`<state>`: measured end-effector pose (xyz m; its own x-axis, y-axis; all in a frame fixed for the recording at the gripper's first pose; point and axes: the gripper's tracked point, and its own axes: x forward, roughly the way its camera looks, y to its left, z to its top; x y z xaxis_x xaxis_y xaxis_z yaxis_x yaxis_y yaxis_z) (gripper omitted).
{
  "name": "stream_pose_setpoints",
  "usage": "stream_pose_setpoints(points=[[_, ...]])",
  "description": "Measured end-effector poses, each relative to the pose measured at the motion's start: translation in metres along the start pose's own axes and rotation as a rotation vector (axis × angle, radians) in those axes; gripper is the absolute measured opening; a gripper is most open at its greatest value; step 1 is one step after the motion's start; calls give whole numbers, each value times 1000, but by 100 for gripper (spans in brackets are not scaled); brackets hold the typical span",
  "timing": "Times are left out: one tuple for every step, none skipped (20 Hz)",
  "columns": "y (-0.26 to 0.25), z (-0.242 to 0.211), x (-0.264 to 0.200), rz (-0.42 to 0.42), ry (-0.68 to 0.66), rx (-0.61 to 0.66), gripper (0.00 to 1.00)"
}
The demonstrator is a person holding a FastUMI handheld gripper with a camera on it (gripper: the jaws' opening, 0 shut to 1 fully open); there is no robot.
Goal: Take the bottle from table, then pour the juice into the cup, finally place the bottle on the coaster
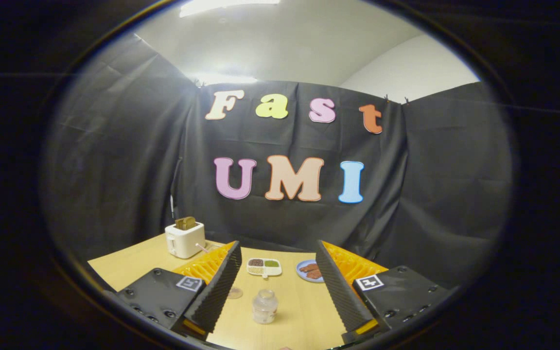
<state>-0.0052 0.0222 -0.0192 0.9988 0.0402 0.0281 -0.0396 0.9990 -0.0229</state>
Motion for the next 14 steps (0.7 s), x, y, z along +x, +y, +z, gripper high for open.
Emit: stream_pose_setpoints(points=[[0,-1,-1,2,-2,-3,98],[1,-4,-2,5,-3,-8,98],[3,-8,-3,9,-1,-15,98],[6,-15,-4,18,9,-20,98],[9,-22,-5,25,16,-23,98],[11,-29,-5,31,21,-25,98],[13,-35,-7,36,25,-27,98],[16,-42,-6,42,28,-25,98],[18,-50,-6,50,32,-21,98],[21,-57,-6,60,37,-19,98],[23,-64,-5,66,41,-18,98],[25,-71,-4,70,43,-18,98],[27,-79,-2,75,48,-17,98],[29,-86,0,79,53,-14,98]])
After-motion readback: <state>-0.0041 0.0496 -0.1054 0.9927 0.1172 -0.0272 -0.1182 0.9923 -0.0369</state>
